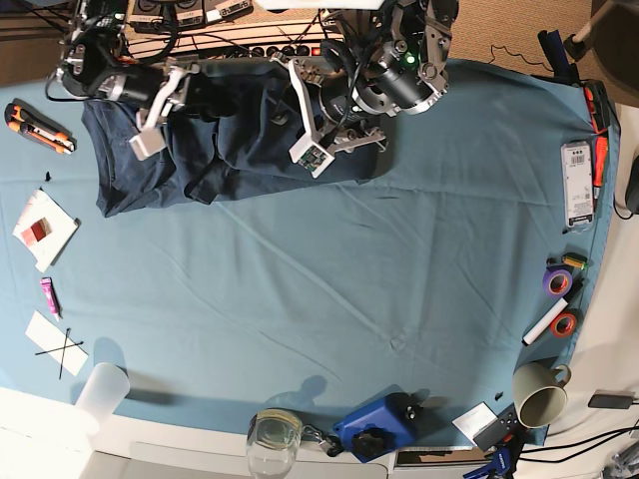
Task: Fold the T-shirt properly
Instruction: 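Regrasp the strip end near the right gripper and press it down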
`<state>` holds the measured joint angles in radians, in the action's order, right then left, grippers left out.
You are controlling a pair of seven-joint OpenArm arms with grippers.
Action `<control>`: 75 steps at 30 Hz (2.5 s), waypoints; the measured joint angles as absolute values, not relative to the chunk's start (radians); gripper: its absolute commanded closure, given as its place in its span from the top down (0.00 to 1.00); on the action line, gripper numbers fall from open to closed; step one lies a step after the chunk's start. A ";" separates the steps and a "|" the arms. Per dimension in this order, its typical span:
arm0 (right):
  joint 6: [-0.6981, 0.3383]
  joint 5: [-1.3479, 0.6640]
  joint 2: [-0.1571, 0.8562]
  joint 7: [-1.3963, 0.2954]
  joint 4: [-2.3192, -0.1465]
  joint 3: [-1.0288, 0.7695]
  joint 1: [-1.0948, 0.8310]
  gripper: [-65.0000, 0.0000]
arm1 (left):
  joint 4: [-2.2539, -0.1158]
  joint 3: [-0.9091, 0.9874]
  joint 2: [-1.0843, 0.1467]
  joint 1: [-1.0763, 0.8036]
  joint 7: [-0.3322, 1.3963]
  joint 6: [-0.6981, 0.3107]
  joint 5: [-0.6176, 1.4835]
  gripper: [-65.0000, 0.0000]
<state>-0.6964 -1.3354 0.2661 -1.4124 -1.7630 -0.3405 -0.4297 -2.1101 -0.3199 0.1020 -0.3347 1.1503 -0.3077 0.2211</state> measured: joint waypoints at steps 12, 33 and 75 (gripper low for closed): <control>-0.697 -1.334 0.237 -1.412 -1.763 -0.324 -0.446 0.29 | -2.110 -0.320 0.102 -0.335 1.150 -0.307 0.221 0.39; -0.696 -1.156 0.152 -1.414 -1.763 -0.324 -0.385 0.05 | -2.110 -0.320 0.102 -0.335 1.150 -0.308 0.221 0.39; -0.697 -1.183 0.152 -1.415 -1.763 -0.502 -0.266 0.00 | -1.979 -0.320 0.102 -0.336 1.124 -0.308 0.110 0.39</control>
